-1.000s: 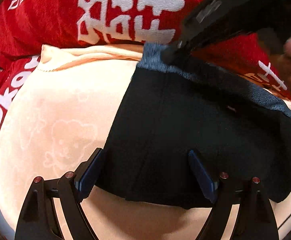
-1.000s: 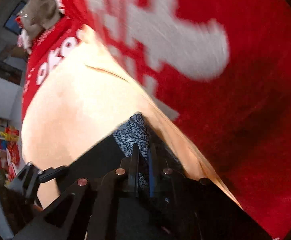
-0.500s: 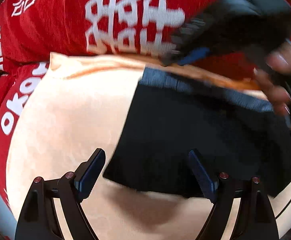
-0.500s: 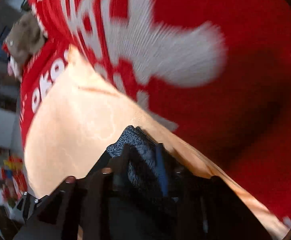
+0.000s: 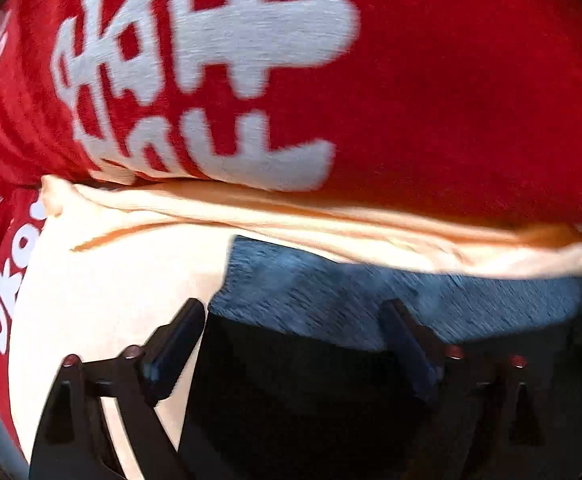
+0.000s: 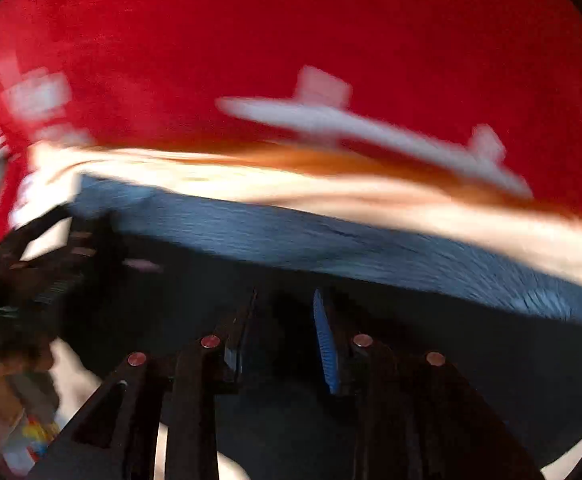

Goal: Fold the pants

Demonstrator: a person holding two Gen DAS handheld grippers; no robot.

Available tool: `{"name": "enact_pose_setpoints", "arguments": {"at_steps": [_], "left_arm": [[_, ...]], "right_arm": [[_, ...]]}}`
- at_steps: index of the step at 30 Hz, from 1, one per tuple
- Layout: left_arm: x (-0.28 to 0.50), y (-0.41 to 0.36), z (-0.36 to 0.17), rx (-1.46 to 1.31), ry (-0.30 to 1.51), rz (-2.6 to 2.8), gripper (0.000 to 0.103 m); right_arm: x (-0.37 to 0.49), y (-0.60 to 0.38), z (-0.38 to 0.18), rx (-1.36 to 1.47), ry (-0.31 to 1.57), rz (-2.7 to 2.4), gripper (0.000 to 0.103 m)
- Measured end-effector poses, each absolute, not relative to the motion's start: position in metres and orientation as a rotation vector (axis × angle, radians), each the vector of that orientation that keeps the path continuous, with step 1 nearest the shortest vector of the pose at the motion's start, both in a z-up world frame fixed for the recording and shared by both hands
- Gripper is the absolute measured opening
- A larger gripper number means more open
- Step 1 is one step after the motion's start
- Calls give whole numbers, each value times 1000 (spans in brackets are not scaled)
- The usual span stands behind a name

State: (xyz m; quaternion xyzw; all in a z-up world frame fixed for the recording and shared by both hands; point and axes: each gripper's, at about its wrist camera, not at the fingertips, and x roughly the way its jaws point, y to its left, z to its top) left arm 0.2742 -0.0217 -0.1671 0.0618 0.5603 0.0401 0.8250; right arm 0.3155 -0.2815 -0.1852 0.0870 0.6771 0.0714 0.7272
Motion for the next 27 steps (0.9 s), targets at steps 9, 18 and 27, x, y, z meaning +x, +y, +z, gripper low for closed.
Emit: {"name": "enact_pose_setpoints", "arguments": {"at_steps": [9, 18, 27], "left_arm": [[232, -24, -135, 183, 1239, 73, 92], [227, -3, -161, 48, 1308, 73, 103], [230, -5, -157, 59, 1318, 66, 103]], "right_arm": [[262, -375, -157, 653, 1389, 111, 24], [156, -354, -192, 941, 1507, 177, 25], [146, -398, -206, 1165, 1366, 146, 25]]}}
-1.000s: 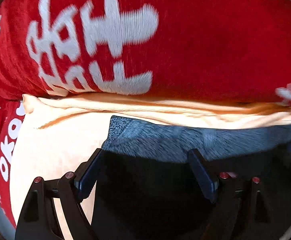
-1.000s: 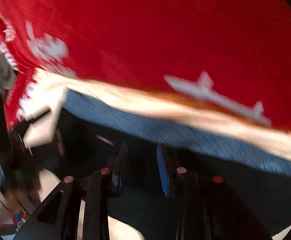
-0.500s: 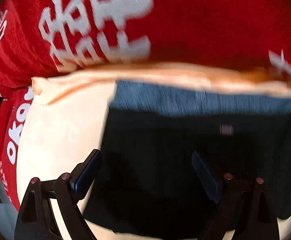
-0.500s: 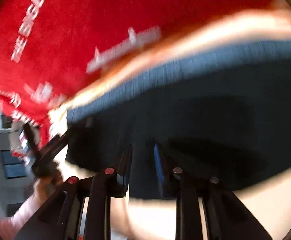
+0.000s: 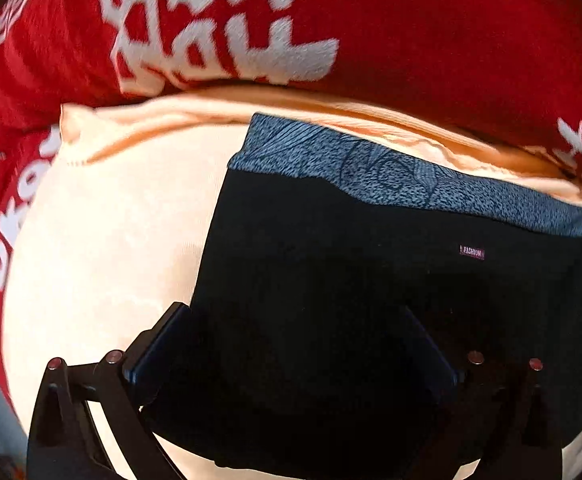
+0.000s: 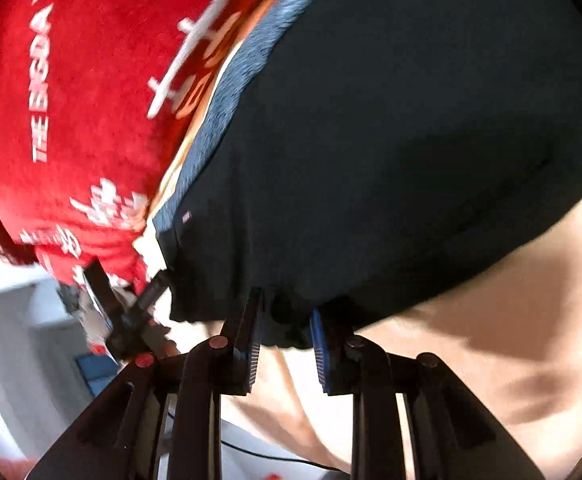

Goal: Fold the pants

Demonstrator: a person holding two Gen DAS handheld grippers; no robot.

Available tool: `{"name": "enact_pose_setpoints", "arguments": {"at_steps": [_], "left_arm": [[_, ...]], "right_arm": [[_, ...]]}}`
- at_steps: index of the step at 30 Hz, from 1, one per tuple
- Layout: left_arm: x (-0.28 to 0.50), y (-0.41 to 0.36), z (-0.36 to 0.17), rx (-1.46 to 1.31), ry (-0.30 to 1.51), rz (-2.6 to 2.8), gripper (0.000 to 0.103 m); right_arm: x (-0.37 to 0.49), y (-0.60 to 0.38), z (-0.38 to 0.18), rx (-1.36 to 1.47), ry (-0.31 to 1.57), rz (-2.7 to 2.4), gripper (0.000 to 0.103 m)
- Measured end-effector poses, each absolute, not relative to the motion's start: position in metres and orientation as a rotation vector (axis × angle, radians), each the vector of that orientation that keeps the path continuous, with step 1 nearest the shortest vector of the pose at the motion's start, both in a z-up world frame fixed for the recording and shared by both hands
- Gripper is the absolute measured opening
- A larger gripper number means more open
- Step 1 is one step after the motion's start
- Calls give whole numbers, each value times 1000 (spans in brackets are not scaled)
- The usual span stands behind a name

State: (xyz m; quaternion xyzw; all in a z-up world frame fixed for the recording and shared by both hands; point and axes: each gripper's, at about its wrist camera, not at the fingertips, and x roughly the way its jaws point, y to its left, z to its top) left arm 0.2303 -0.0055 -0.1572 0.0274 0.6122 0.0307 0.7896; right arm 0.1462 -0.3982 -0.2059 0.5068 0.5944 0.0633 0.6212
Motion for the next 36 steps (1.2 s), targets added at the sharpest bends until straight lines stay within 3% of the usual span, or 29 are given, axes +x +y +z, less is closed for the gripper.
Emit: {"name": "enact_pose_setpoints", "arguments": {"at_steps": [1, 3, 5, 11, 16, 21, 28, 32, 36], "left_arm": [[230, -5, -157, 60, 1319, 65, 103], [231, -8, -155, 92, 1313, 62, 103], [230, -9, -155, 115, 1301, 49, 103], [230, -8, -154, 138, 1312, 57, 103], [217, -46, -121, 230, 1294, 42, 103], [192, -121, -96, 269, 1263, -132, 103], [169, -237, -142, 331, 1329, -268, 103], [152, -249, -141, 423, 1240, -246, 103], [156, -248, -135, 486, 1275, -254, 103]], "right_arm": [[145, -401, -210, 1184, 1376, 118, 25], [148, -404, -209, 1226, 1359, 90, 12], [145, -408, -190, 1152, 1311, 118, 10], [119, -400, -200, 1085, 1360, 27, 9], [115, -410, -175, 915, 1441, 25, 12], [105, -464, -140, 795, 1359, -123, 12], [143, -505, -150, 592, 1339, -161, 12], [131, -513, -163, 561, 1364, -140, 11], [100, -534, -160, 631, 1394, -196, 13]]}}
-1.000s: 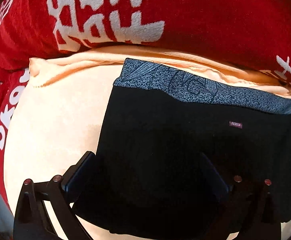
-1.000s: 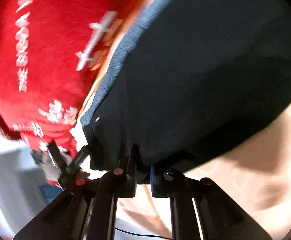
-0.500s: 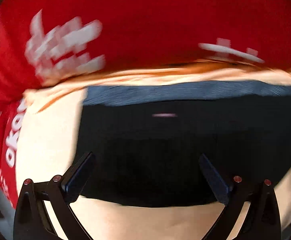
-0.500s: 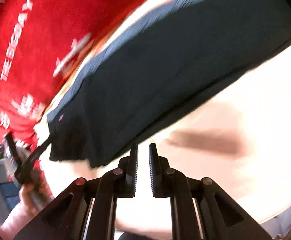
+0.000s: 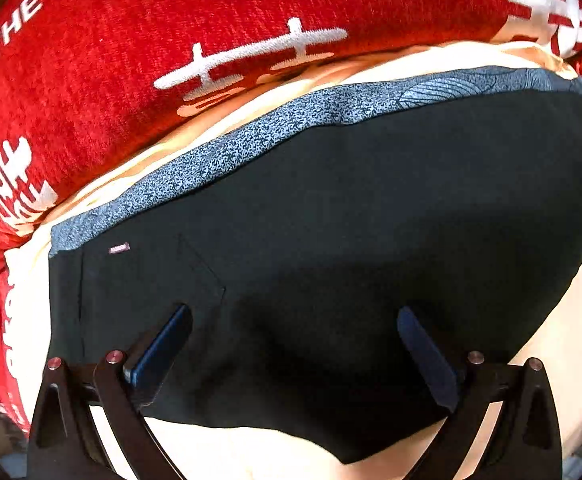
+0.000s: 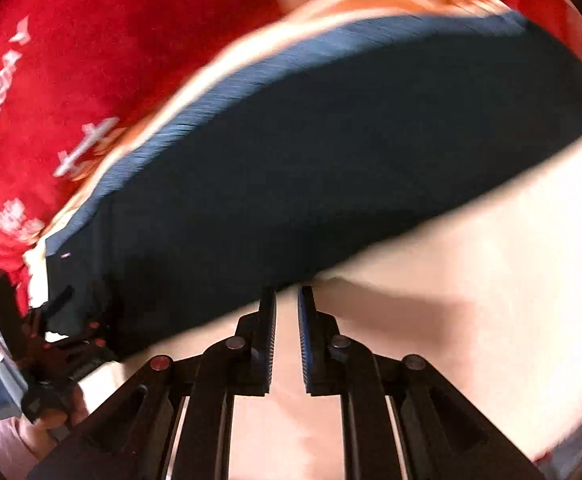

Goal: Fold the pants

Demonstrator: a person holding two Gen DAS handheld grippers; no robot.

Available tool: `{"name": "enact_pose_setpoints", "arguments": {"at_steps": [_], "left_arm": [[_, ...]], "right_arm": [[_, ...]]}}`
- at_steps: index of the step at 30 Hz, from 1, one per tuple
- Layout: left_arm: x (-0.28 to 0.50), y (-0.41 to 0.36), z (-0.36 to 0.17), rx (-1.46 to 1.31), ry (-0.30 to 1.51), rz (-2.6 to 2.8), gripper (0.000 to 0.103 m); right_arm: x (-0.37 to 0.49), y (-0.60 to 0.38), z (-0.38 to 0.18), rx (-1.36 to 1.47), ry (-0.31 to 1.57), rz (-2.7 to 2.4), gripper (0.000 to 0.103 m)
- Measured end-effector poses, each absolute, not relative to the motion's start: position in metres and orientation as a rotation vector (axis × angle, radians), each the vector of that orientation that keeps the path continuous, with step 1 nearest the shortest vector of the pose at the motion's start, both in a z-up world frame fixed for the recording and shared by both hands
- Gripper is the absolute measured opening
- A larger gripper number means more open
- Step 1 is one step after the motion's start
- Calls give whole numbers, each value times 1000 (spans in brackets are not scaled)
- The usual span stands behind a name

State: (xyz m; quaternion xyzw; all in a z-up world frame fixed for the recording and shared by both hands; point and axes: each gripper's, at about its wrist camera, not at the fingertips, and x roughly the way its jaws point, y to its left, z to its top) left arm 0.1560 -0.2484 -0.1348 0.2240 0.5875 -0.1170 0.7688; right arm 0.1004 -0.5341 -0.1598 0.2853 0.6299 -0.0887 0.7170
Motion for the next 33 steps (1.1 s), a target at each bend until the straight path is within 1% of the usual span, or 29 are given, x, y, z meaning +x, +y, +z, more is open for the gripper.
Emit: {"name": "enact_pose_setpoints", "arguments": {"at_steps": [4, 6, 7, 8, 11, 16, 19, 23, 29, 33], "left_arm": [[166, -276, -112, 503, 1242, -290, 103], [169, -297, -103, 498, 1219, -314, 103], [169, -309, -100, 497, 1212, -324, 103], [172, -323, -100, 490, 1212, -334, 103], [175, -352, -106, 461, 1228, -347, 103], [157, -380, -136, 497, 1295, -342, 103], [150, -377, -134, 470, 1262, -328, 103], [149, -373, -134, 445, 1273, -314, 103], [138, -374, -142, 437, 1255, -309, 103], [158, -359, -147, 424, 1254, -306, 103]], "right_arm": [[73, -573, -146, 720, 1324, -245, 14], [64, -600, -141, 753, 1286, -296, 17], [61, -613, -140, 772, 1271, -315, 20], [56, -633, -139, 806, 1251, -346, 22], [52, -669, -139, 858, 1207, -410, 23], [48, -703, -143, 908, 1172, -460, 23], [42, -718, -143, 905, 1149, -478, 23], [37, -727, -145, 902, 1130, -481, 30], [47, -742, -153, 880, 1123, -494, 30], [57, -756, -158, 901, 1095, -534, 30]]}}
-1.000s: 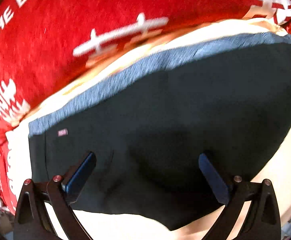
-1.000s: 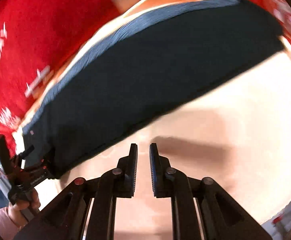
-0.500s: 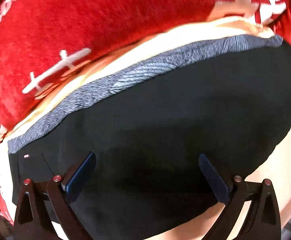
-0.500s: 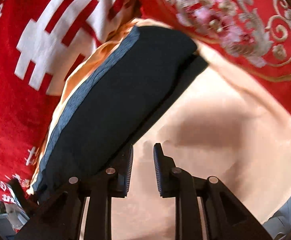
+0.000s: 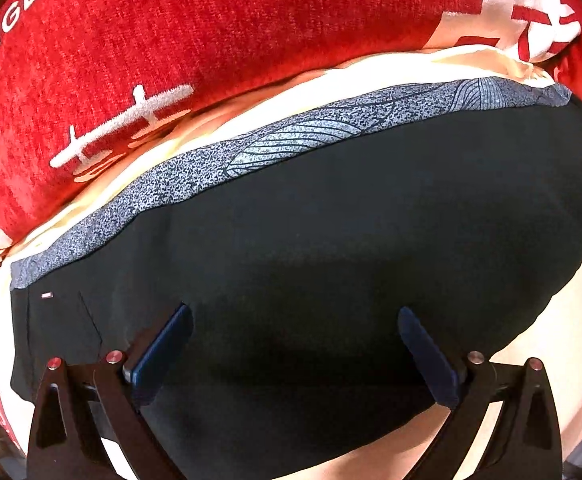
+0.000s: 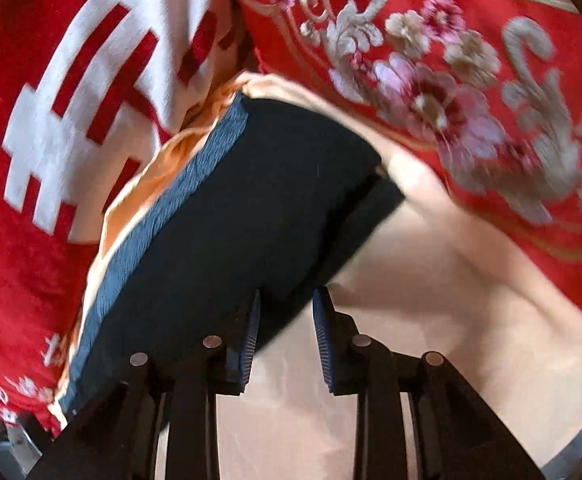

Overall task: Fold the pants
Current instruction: 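Smooth the folded trousers flat with both grippers open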

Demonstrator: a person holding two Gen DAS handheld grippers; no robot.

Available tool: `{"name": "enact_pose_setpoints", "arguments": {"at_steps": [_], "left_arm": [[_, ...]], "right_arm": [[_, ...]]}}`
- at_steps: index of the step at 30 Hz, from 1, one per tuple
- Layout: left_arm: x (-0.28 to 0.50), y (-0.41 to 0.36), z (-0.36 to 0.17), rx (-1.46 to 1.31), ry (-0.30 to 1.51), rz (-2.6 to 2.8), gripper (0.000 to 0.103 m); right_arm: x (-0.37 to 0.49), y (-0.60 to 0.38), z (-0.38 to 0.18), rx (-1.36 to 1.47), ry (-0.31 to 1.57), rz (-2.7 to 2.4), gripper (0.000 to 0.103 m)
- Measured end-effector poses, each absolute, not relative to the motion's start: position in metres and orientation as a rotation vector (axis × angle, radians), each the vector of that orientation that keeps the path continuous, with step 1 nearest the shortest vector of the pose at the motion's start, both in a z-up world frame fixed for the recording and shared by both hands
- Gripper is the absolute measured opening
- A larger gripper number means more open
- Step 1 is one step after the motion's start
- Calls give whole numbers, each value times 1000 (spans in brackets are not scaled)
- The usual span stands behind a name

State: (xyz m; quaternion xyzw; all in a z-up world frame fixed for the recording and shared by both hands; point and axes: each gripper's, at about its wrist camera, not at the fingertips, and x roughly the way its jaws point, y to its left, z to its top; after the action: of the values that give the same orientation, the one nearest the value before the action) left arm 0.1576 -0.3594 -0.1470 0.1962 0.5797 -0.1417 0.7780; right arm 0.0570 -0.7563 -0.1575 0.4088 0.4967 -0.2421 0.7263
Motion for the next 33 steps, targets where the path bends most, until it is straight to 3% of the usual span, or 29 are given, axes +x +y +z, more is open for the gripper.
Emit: {"name": "enact_pose_setpoints", "arguments": {"at_steps": [3, 4, 5, 7, 12, 15, 22, 33], "left_arm": [[158, -359, -148, 420, 1254, -304, 103], [159, -359, -148, 418, 1258, -302, 103], [158, -359, -151, 417, 1260, -302, 103], [156, -360, -150, 416, 1259, -305, 103], [155, -356, -148, 417, 1255, -321, 103], [160, -361, -142, 457, 1278, -319, 103], [200, -394, -122, 409, 1200, -305, 103], [246, -395, -156, 290, 1241, -147, 103]], "right_arm": [[69, -763, -162, 893, 1095, -538, 30], [73, -763, -161, 870, 1115, -536, 24], [75, -763, -159, 847, 1120, -540, 10], [74, -760, -150, 799, 1112, -542, 8], [61, -770, -167, 820, 1136, -585, 8], [62, -763, -154, 744, 1158, -644, 25], [111, -690, -115, 578, 1138, -303, 25], [208, -671, -178, 499, 1160, -227, 21]]}}
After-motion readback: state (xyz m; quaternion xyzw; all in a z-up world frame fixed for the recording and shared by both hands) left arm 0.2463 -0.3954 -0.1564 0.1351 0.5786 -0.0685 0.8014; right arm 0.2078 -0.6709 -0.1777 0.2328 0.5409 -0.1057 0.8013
